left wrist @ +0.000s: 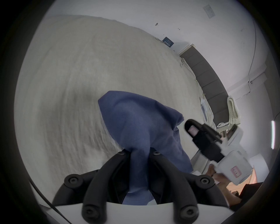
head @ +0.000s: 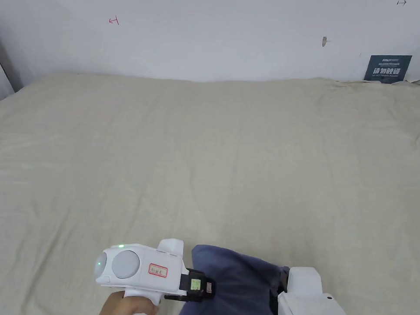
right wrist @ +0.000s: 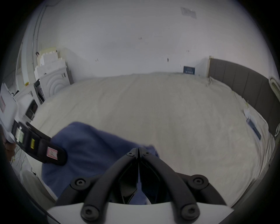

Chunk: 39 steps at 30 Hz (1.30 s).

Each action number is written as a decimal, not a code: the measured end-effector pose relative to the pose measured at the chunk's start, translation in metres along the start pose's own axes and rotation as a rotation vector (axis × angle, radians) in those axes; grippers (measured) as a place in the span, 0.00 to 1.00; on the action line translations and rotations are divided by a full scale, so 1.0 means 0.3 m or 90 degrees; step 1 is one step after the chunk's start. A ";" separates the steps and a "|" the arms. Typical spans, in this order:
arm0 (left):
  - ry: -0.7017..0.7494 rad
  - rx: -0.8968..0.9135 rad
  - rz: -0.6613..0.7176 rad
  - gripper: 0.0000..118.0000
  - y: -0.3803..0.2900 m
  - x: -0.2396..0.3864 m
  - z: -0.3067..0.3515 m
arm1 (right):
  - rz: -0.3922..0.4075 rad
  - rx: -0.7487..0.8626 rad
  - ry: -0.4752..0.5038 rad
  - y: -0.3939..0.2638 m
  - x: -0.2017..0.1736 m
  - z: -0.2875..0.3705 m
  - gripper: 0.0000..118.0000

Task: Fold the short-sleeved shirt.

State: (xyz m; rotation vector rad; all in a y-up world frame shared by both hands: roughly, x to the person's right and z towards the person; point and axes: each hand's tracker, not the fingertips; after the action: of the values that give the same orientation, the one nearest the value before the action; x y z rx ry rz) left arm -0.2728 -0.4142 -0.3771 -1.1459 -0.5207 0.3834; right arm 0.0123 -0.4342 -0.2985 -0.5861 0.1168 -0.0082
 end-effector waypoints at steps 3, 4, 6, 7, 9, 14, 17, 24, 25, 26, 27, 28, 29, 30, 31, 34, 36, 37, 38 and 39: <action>0.020 0.010 -0.015 0.16 0.028 -0.007 0.049 | 0.009 0.056 0.002 0.086 0.005 0.067 0.00; 0.027 0.020 -0.020 0.15 0.037 -0.017 0.071 | 0.010 0.080 0.005 0.117 0.008 0.092 0.00; 0.045 0.025 -0.022 0.15 0.053 -0.036 0.107 | 0.014 0.111 0.006 0.168 0.013 0.131 0.01; 0.055 0.033 -0.023 0.15 0.062 -0.051 0.131 | 0.018 0.127 0.005 0.199 0.014 0.154 0.00; 0.078 0.042 -0.023 0.15 0.078 -0.080 0.178 | 0.026 0.163 0.007 0.246 0.020 0.195 0.00; 0.143 0.060 -0.024 0.15 0.119 -0.185 0.313 | 0.045 0.226 0.001 0.356 0.044 0.281 0.00; 0.202 0.064 -0.029 0.15 0.149 -0.272 0.393 | 0.047 0.251 -0.002 0.403 0.064 0.319 0.00; 0.325 0.053 -0.019 0.15 0.200 -0.452 0.581 | 0.072 0.279 -0.033 0.448 0.097 0.349 0.01; 0.340 0.046 -0.020 0.15 0.206 -0.475 0.605 | 0.072 0.280 -0.036 0.447 0.101 0.347 0.01; 0.352 0.040 -0.008 0.15 0.212 -0.502 0.626 | 0.072 0.278 -0.040 0.448 0.104 0.342 0.01; 0.362 0.031 -0.011 0.15 0.216 -0.528 0.641 | 0.073 0.275 -0.041 0.447 0.107 0.332 0.01; 0.375 0.029 -0.001 0.15 0.219 -0.549 0.654 | 0.071 0.273 -0.044 0.445 0.110 0.325 0.01; 0.382 0.025 0.006 0.15 0.224 -0.570 0.662 | 0.072 0.269 -0.048 0.443 0.111 0.319 0.00; 0.388 0.022 0.010 0.15 0.225 -0.590 0.664 | 0.071 0.265 -0.051 0.440 0.113 0.313 0.00; 0.400 0.021 0.027 0.16 0.224 -0.612 0.663 | 0.069 0.262 -0.054 0.437 0.113 0.303 0.00; 0.410 0.001 0.038 0.16 0.224 -0.663 0.630 | 0.061 0.251 -0.058 0.432 0.116 0.283 0.01; 0.421 -0.019 0.049 0.18 0.222 -0.686 0.607 | 0.063 0.244 -0.061 0.429 0.116 0.276 0.01; 0.434 -0.016 0.053 0.20 0.220 -0.698 0.590 | 0.062 0.243 -0.063 0.428 0.117 0.274 0.01; 0.441 -0.016 0.048 0.22 0.214 -0.702 0.579 | 0.061 0.242 -0.064 0.427 0.118 0.272 0.01; 0.453 -0.013 0.049 0.27 0.205 -0.707 0.567 | 0.060 0.241 -0.066 0.427 0.117 0.270 0.01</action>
State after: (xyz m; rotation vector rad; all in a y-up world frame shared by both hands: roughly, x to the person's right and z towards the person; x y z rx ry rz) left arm -0.5455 -0.3772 -0.4214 -1.2338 0.1433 0.0197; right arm 0.0531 -0.2842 -0.3060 -0.2018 0.0397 0.0903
